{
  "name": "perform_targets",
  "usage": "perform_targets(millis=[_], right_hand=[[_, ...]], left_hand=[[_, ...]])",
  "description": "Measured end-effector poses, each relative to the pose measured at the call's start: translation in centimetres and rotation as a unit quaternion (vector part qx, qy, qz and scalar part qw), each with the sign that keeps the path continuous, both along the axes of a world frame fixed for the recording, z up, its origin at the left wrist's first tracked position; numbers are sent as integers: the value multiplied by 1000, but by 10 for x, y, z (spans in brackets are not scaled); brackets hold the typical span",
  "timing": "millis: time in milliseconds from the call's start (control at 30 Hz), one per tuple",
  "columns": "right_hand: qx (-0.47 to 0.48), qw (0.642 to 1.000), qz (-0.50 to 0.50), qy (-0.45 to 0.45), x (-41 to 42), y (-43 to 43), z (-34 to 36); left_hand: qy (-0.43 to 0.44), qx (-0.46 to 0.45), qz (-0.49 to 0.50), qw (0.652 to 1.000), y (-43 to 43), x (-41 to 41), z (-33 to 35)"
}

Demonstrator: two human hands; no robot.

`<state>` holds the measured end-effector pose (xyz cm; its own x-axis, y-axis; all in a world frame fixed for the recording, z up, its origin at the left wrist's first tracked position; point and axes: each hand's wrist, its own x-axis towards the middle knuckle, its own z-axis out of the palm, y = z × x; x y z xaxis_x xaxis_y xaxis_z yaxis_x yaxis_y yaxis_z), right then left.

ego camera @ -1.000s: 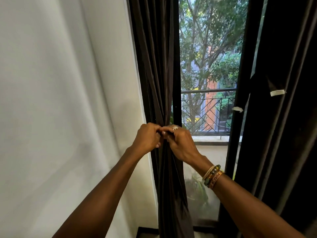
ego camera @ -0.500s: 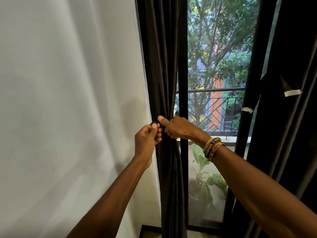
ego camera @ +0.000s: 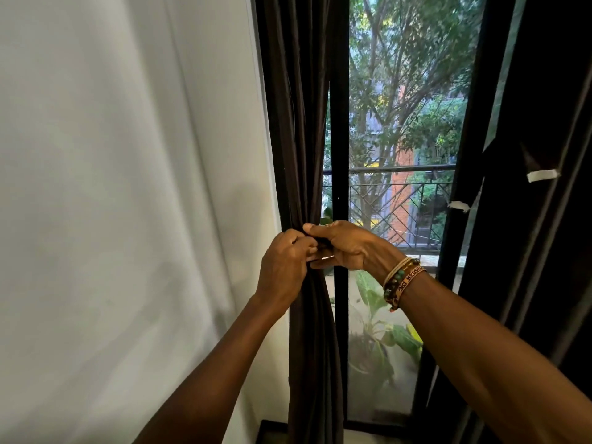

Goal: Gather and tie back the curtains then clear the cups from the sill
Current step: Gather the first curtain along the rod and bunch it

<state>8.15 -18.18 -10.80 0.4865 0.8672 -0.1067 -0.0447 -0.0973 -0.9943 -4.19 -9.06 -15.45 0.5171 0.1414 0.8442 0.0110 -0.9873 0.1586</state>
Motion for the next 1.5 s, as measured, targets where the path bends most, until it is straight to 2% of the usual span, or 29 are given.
perform_targets(millis=[133,233,333,367,467,567,667,700,733,767,833,900,1000,1133,1233,1300,1400,1500], right_hand=[[-6,998,3,-65,5,-8,5],[1,990,-15,-139,7,-8,1],[21,965,-31,-260,7,-4,-8],[17,947,-29,-318,8,-3,-11],[1,892,0,-452,7,-5,-11],[-1,843,38,-536,6,-10,-8],[2,793,-8,-609,6,-8,-12],[2,789,-28,-613,6,-7,-13],[-2,801,-40,-598,6,-7,-12],[-5,822,-43,-568,8,-8,-12],[7,878,-40,-478,7,-11,-13],[25,922,-41,-385,4,-15,-14],[36,942,-37,-330,0,-20,-12],[34,951,-55,-303,-3,-24,-7],[20,976,-98,-195,-2,-23,1],[-1,981,-105,-162,-1,-22,6],[-10,984,-109,-139,0,-24,9],[16,982,-116,-150,-1,-26,5]], left_hand=[[9,-91,-18,996,-1,-8,3],[96,-122,-59,986,5,-14,0],[153,-132,-97,975,5,-21,6],[137,-163,-108,971,4,-23,11],[19,-294,-119,948,6,-23,26],[-63,-415,-102,902,8,-15,35],[-98,-505,-121,849,9,-5,35],[-93,-519,-142,838,8,-3,33],[-75,-519,-157,837,9,-2,29],[-48,-495,-157,853,10,-2,24],[17,-389,-122,913,14,-2,13],[55,-283,-79,954,17,1,4],[55,-192,-29,979,19,9,2],[40,-72,33,996,22,14,6],[17,20,50,998,18,12,5],[-13,76,56,995,16,10,6],[-35,216,55,974,22,9,7],[-31,241,52,969,27,11,6]])
